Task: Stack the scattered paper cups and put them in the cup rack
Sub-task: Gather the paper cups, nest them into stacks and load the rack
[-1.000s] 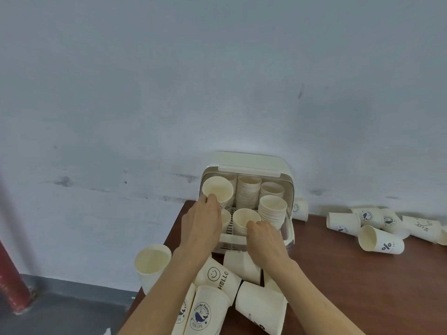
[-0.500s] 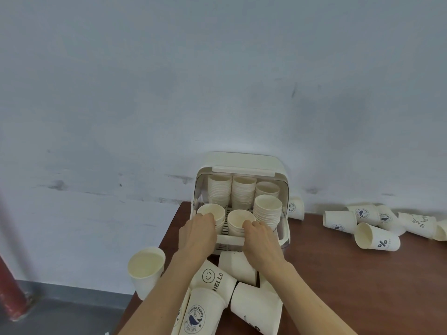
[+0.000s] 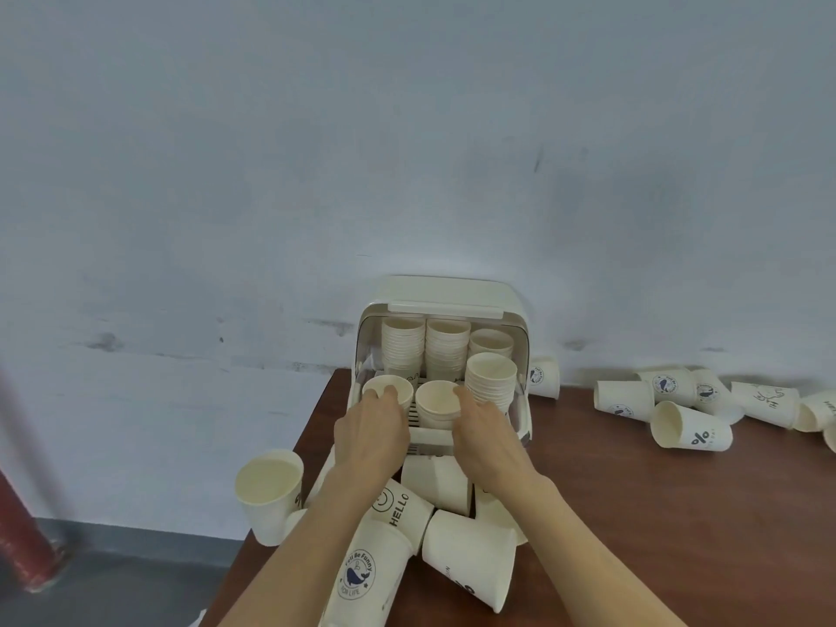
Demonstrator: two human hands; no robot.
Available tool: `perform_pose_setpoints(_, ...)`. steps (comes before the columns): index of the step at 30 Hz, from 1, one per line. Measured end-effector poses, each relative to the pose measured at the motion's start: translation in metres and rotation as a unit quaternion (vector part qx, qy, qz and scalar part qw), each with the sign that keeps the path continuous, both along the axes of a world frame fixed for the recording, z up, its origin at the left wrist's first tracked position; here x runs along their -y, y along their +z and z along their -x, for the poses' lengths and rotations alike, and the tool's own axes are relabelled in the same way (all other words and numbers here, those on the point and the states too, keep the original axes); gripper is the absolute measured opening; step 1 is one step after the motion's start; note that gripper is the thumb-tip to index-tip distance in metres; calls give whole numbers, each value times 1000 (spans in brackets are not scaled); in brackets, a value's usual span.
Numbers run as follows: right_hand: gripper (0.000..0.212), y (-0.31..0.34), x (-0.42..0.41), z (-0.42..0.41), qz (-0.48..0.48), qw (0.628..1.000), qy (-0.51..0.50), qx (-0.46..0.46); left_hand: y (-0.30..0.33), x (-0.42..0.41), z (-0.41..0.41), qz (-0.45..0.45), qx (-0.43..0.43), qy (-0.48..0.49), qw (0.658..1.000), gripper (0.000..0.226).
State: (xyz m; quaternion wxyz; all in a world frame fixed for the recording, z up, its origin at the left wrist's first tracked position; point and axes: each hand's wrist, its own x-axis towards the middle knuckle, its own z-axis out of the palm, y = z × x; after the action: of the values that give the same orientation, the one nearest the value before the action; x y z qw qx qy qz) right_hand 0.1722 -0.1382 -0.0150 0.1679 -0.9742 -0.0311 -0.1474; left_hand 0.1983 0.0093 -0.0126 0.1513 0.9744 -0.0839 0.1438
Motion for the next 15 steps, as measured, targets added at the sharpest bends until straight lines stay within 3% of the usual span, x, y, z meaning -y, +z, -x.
perform_pose_setpoints(8,45,10,46,35,-103,991,-47,75,11,40,37,129,59,-38,989,30)
perform_pose_setpoints(15,38,19,88,52,-111,980,-91,139,16,100,58,226,81,-97,966,30)
